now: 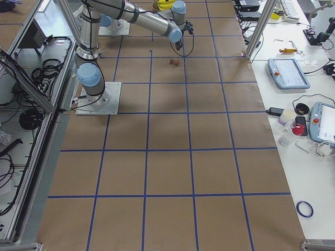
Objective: Collect all strawberries into plate
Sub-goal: 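Grasp one strawberry with the right gripper and carry it toward the plate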
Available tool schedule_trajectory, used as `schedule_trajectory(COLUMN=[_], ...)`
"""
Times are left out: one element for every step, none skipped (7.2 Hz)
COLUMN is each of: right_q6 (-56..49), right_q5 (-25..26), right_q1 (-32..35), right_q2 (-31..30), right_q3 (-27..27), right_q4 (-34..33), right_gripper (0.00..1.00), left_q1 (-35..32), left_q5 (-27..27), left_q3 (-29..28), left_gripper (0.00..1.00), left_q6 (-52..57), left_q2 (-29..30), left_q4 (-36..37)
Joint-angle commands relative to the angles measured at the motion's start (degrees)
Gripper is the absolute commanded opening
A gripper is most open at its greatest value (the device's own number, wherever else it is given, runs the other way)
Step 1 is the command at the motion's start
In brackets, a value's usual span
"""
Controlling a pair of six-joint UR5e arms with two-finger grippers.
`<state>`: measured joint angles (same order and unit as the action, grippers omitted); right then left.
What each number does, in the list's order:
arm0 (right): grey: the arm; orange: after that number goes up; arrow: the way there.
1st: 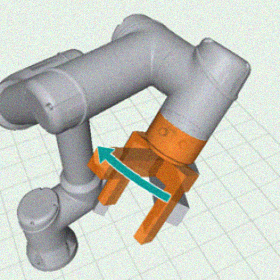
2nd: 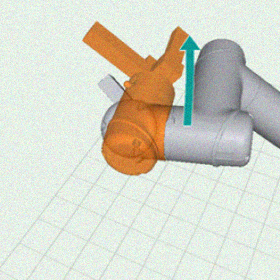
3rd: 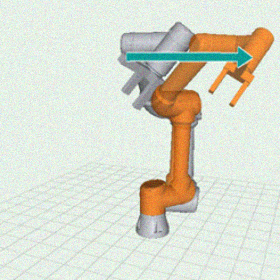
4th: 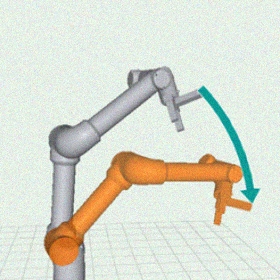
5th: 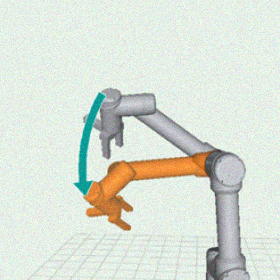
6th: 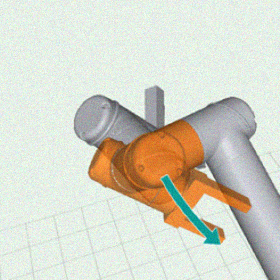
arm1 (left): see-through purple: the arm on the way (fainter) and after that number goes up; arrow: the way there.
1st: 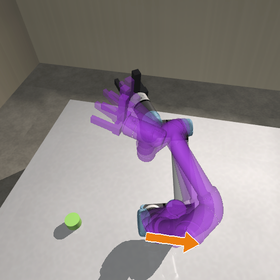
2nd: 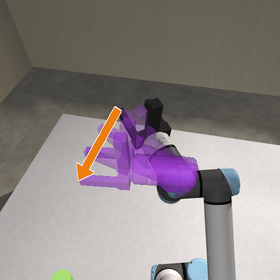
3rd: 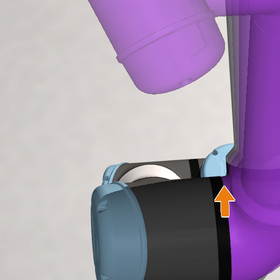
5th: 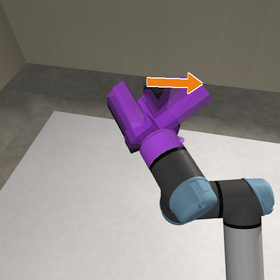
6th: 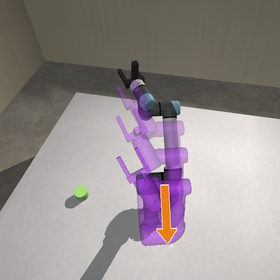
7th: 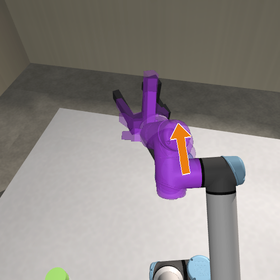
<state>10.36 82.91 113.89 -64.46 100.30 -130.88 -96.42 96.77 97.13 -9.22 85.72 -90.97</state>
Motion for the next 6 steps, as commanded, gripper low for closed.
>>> schedule_trajectory(right_q6=[1.06, 1.33, 1.33, 0.72, 0.72, 0.81], right_q5=[-1.42, -2.3, -2.4, -2.4, -2.31, -2.31], right_q1=[2.02, 2.12, 2.29, 2.3, 2.3, 2.3], right_q2=[2.14, 2.84, 3.28, 3.37, 3.46, 3.37], right_q3=[-0.98, -0.98, -0.98, -0.98, -0.98, -0.98], right_q4=[-0.61, -0.61, -0.61, -0.35, -0.17, 0.18], right_gripper=[0.0, 0.0, 0.01, 0.16, 0.87, 1.0], left_q1=[0.01, 0.01, 0.01, 0.09, 0.01, 0.01], left_q5=[0.0, 0.08, 0.26, 0.26, 0.26, 0.26], left_q3=[0.07, 0.07, 0.07, 0.07, 0.16, 0.25], left_gripper=[1.0, 1.0, 1.0, 1.0, 1.0, 1.0], left_q6=[-0.01, -0.01, -0.01, -0.01, -0.01, -0.01], left_q2=[-0.03, -0.03, -0.03, -0.03, 0.06, -0.03], left_q4=[0.0, 0.0, 0.0, 0.0, 0.0, 0.0])
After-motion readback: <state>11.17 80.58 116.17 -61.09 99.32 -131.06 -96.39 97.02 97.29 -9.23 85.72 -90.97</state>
